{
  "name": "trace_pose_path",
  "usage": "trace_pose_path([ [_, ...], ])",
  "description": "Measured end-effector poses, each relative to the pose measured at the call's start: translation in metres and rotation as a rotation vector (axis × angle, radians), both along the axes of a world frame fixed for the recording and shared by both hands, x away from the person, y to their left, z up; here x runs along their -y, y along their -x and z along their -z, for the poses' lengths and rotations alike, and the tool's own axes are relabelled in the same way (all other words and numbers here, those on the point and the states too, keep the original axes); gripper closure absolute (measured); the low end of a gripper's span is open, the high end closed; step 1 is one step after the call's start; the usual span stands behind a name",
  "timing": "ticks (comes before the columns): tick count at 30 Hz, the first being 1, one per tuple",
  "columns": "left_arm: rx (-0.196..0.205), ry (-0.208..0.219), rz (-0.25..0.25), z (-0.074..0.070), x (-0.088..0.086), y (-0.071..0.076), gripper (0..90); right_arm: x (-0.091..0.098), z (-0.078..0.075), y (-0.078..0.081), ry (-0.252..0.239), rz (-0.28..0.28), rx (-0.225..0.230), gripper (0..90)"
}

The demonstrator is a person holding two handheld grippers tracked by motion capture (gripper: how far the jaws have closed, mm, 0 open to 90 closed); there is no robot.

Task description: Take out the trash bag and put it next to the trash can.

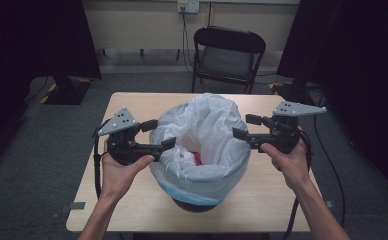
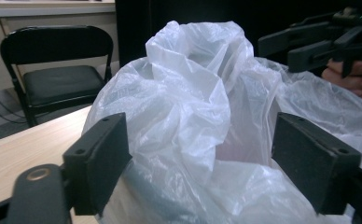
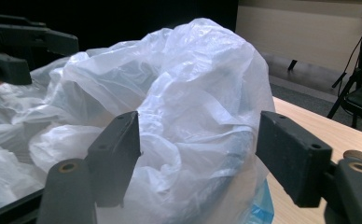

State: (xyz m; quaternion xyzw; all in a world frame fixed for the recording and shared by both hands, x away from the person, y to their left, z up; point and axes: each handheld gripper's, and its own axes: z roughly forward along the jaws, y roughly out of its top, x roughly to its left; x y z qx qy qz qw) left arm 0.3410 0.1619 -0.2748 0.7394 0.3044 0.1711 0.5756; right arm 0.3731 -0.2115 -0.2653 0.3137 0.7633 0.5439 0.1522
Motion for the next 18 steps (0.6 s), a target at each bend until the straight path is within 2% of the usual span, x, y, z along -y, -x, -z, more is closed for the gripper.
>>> trace_pose_path([
  [3, 0.038, -0.089, -0.094, 0.000, -0.001, -0.002, 25.7, -0.003, 0.002, -0.004, 0.038, 0.020, -0.005, 31.1],
  [6, 0.017, -0.072, -0.086, 0.004, -0.009, -0.005, 29.6, -0.005, 0.005, -0.007, 0.070, 0.049, -0.009, 37.7],
  [7, 0.013, -0.075, -0.094, 0.006, -0.010, -0.006, 32.3, -0.006, 0.007, -0.010, 0.082, 0.059, -0.018, 45.8],
  [8, 0.008, -0.082, -0.092, 0.007, -0.011, -0.007, 32.3, -0.006, 0.007, -0.010, 0.082, 0.059, -0.018, 45.8],
  [9, 0.004, -0.075, -0.088, 0.009, -0.013, -0.007, 37.8, -0.007, 0.008, -0.011, 0.088, 0.052, -0.021, 53.4],
  [10, 0.004, -0.063, -0.081, 0.010, -0.014, -0.007, 39.1, -0.008, 0.008, -0.011, 0.093, 0.051, -0.018, 55.7],
  [11, 0.011, -0.051, -0.066, 0.011, -0.016, -0.006, 42.2, -0.008, 0.008, -0.012, 0.093, 0.059, -0.017, 59.5],
  [12, 0.023, -0.040, -0.065, 0.010, -0.016, -0.005, 49.5, -0.009, 0.008, -0.013, 0.097, 0.071, -0.016, 61.3],
  [14, 0.036, -0.054, -0.076, 0.009, -0.017, -0.005, 55.2, -0.009, 0.006, -0.014, 0.092, 0.090, -0.014, 67.6],
  [18, 0.061, -0.048, -0.082, 0.006, -0.019, -0.004, 67.5, -0.007, 0.000, -0.016, 0.083, 0.115, 0.000, 78.2],
])
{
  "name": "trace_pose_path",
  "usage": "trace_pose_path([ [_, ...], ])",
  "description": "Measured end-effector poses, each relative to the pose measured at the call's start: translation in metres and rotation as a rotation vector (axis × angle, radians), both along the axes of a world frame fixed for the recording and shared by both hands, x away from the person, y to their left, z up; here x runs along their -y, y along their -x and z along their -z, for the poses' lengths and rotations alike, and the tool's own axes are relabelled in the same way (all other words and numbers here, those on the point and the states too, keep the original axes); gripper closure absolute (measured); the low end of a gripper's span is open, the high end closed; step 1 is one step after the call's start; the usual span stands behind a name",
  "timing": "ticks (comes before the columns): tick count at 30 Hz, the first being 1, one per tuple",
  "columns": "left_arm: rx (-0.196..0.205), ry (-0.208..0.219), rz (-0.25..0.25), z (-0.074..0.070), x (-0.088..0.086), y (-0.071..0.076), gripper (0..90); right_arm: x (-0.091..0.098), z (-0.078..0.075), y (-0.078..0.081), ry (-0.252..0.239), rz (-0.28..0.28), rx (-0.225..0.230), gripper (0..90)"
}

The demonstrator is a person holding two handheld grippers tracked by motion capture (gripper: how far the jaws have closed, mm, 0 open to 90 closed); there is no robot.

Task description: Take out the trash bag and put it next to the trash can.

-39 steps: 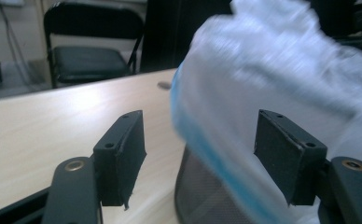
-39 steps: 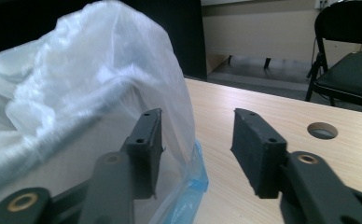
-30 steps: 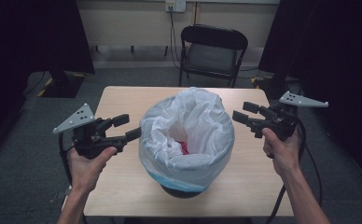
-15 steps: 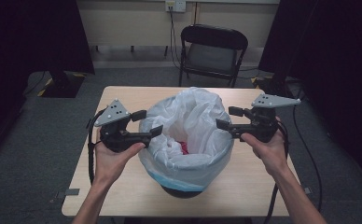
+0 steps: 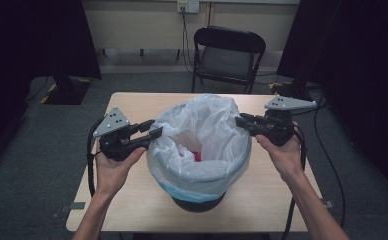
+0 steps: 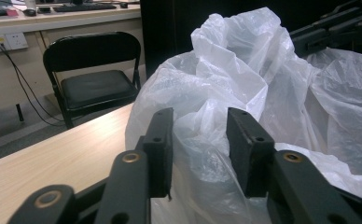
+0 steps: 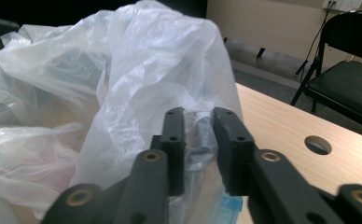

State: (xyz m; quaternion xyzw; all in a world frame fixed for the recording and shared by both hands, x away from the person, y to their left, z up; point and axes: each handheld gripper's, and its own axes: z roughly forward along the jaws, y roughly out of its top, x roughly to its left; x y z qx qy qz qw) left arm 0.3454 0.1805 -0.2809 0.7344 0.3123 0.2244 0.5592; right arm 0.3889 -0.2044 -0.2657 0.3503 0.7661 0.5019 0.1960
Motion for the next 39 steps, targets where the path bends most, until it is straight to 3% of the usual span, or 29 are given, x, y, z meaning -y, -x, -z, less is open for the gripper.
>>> trace_pose_path([
  [2, 0.002, 0.014, 0.002, -0.001, -0.001, -0.001, 78.0, 0.002, -0.003, 0.000, -0.020, 0.008, 0.014, 87.7],
  [5, -0.007, 0.047, 0.025, -0.004, -0.002, -0.003, 84.5, 0.005, -0.007, 0.000, -0.063, -0.008, 0.007, 90.0],
  [7, -0.007, 0.045, 0.037, -0.007, -0.001, -0.003, 89.2, 0.003, -0.009, 0.000, -0.067, -0.029, 0.002, 90.0],
  [11, 0.016, 0.054, 0.083, -0.018, 0.005, 0.003, 90.0, 0.001, -0.015, 0.002, -0.095, -0.067, -0.002, 90.0],
  [18, 0.049, 0.097, 0.147, -0.042, 0.021, 0.007, 90.0, -0.010, -0.040, 0.006, -0.209, -0.152, 0.020, 90.0],
  [22, 0.076, 0.113, 0.186, -0.064, 0.033, 0.009, 90.0, -0.020, -0.053, 0.011, -0.213, -0.198, 0.046, 90.0],
  [25, 0.096, 0.158, 0.209, -0.080, 0.044, 0.011, 90.0, -0.035, -0.073, 0.021, -0.224, -0.270, 0.083, 90.0],
  [28, 0.099, 0.163, 0.229, -0.082, 0.050, 0.011, 90.0, -0.043, -0.077, 0.026, -0.214, -0.300, 0.089, 90.0],
  [34, 0.081, 0.166, 0.255, -0.079, 0.066, 0.006, 90.0, -0.059, -0.066, 0.026, -0.215, -0.388, 0.038, 90.0],
  [37, 0.080, 0.163, 0.248, -0.080, 0.067, 0.004, 90.0, -0.063, -0.061, 0.023, -0.233, -0.401, 0.017, 76.4],
  [38, 0.079, 0.172, 0.251, -0.080, 0.067, 0.003, 90.0, -0.063, -0.061, 0.021, -0.236, -0.388, 0.011, 65.0],
  [39, 0.074, 0.185, 0.258, -0.080, 0.066, 0.001, 90.0, -0.063, -0.061, 0.021, -0.236, -0.388, 0.011, 65.0],
])
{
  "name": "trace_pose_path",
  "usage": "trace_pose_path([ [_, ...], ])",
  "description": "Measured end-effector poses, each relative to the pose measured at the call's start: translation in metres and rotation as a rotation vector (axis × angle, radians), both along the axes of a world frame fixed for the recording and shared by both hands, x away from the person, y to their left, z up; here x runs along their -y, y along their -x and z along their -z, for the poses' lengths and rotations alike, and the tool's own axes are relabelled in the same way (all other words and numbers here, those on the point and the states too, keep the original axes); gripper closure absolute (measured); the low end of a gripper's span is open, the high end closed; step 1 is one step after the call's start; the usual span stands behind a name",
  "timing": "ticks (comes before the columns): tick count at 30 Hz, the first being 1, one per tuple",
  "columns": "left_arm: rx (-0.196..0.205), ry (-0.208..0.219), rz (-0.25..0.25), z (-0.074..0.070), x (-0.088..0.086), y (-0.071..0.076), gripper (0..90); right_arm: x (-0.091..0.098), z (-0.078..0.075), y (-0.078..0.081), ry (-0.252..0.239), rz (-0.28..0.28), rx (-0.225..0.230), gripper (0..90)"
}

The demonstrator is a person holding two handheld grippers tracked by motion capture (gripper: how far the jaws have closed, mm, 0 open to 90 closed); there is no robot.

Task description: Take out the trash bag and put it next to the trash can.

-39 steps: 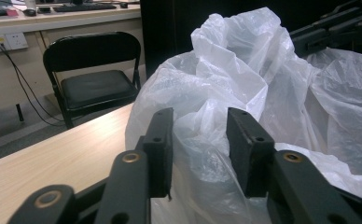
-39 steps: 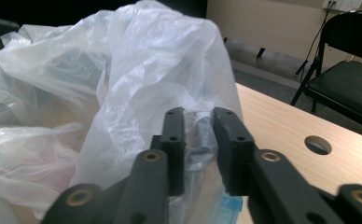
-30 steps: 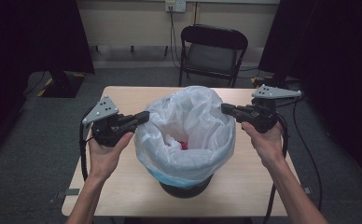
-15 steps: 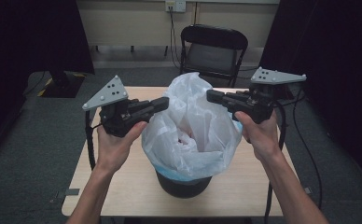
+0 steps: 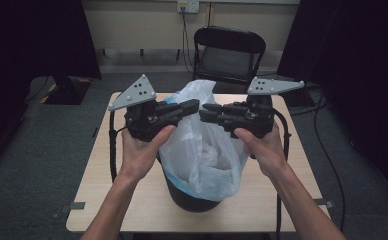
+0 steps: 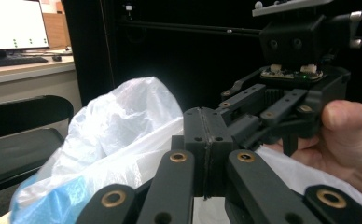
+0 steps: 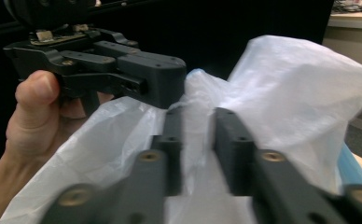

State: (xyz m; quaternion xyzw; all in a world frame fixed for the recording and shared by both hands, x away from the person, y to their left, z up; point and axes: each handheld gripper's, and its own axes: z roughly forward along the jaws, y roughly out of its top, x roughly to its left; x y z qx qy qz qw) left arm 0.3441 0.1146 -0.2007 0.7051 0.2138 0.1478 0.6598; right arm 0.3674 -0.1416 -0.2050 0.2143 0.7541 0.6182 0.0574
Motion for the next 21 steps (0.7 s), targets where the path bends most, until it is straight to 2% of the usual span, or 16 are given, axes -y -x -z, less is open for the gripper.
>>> trace_pose_path([
  [1, -0.006, 0.010, 0.007, 0.000, -0.001, -0.001, 90.0, 0.000, 0.000, -0.001, -0.008, -0.011, -0.010, 62.8],
  [2, -0.006, 0.011, 0.004, 0.000, -0.001, -0.002, 90.0, -0.001, 0.000, -0.001, -0.004, -0.023, -0.010, 62.3],
  [3, -0.008, 0.012, 0.007, 0.000, 0.000, -0.002, 90.0, -0.004, 0.000, 0.000, 0.009, -0.035, -0.012, 58.3],
  [7, -0.011, 0.003, 0.016, 0.000, 0.006, -0.005, 90.0, -0.013, 0.001, 0.000, 0.044, -0.028, -0.015, 58.3],
  [10, 0.000, 0.000, 0.019, 0.000, 0.007, -0.004, 90.0, -0.019, 0.000, 0.000, 0.061, -0.032, -0.011, 83.2],
  [11, 0.005, 0.007, 0.027, -0.001, 0.006, -0.004, 90.0, -0.019, -0.001, 0.000, 0.060, -0.033, -0.009, 88.2],
  [12, 0.006, 0.021, 0.022, -0.002, 0.004, -0.004, 84.7, -0.019, -0.002, -0.001, 0.055, -0.035, -0.010, 89.6],
  [13, 0.008, 0.026, 0.006, -0.003, 0.002, -0.003, 72.8, -0.018, -0.003, -0.001, 0.051, -0.033, -0.008, 90.0],
  [17, 0.018, 0.044, -0.038, -0.005, -0.012, 0.002, 36.1, -0.015, -0.010, 0.001, 0.036, -0.020, 0.011, 90.0],
  [19, 0.037, 0.056, -0.029, -0.005, -0.019, 0.005, 29.6, -0.010, -0.016, 0.001, 0.015, -0.008, 0.016, 90.0],
  [21, 0.031, 0.063, -0.017, -0.004, -0.023, 0.006, 25.4, -0.006, -0.023, 0.000, -0.013, -0.005, 0.022, 90.0],
])
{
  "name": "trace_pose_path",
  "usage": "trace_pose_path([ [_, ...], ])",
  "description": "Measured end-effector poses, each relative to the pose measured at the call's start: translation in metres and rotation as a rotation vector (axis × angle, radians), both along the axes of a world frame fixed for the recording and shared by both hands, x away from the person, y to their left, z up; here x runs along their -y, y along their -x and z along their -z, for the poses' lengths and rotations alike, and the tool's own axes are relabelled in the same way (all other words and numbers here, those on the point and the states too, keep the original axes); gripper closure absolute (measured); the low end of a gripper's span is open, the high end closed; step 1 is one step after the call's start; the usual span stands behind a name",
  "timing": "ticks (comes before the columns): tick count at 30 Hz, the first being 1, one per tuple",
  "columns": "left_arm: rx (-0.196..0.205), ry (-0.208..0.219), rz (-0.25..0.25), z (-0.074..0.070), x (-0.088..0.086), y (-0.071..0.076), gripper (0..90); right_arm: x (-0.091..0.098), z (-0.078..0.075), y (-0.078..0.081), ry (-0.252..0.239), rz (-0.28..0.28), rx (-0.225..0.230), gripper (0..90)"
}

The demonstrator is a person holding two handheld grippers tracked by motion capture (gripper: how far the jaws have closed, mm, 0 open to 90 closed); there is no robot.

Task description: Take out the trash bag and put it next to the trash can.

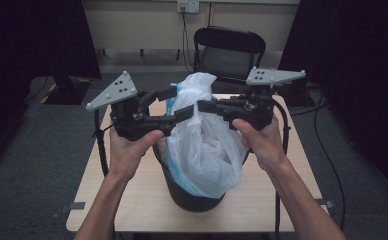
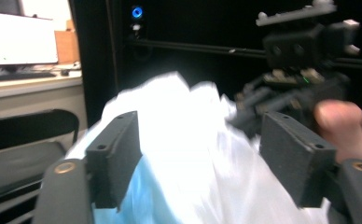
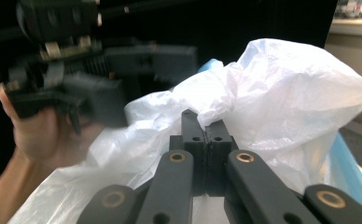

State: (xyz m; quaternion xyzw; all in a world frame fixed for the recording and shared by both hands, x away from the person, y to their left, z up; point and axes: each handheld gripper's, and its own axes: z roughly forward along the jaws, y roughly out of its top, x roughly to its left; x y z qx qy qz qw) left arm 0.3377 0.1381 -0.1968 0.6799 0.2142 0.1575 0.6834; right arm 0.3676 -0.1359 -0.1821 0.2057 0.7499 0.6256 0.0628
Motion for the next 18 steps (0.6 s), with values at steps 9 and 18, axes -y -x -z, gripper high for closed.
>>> trace_pose_path([
  [9, -0.016, -0.013, 0.052, 0.009, 0.028, -0.013, 21.0, -0.004, -0.027, 0.004, -0.073, -0.041, 0.027, 90.0],
  [18, 0.001, -0.022, 0.165, 0.005, 0.051, -0.018, 80.6, 0.002, -0.024, 0.010, -0.099, -0.074, 0.024, 89.0],
])
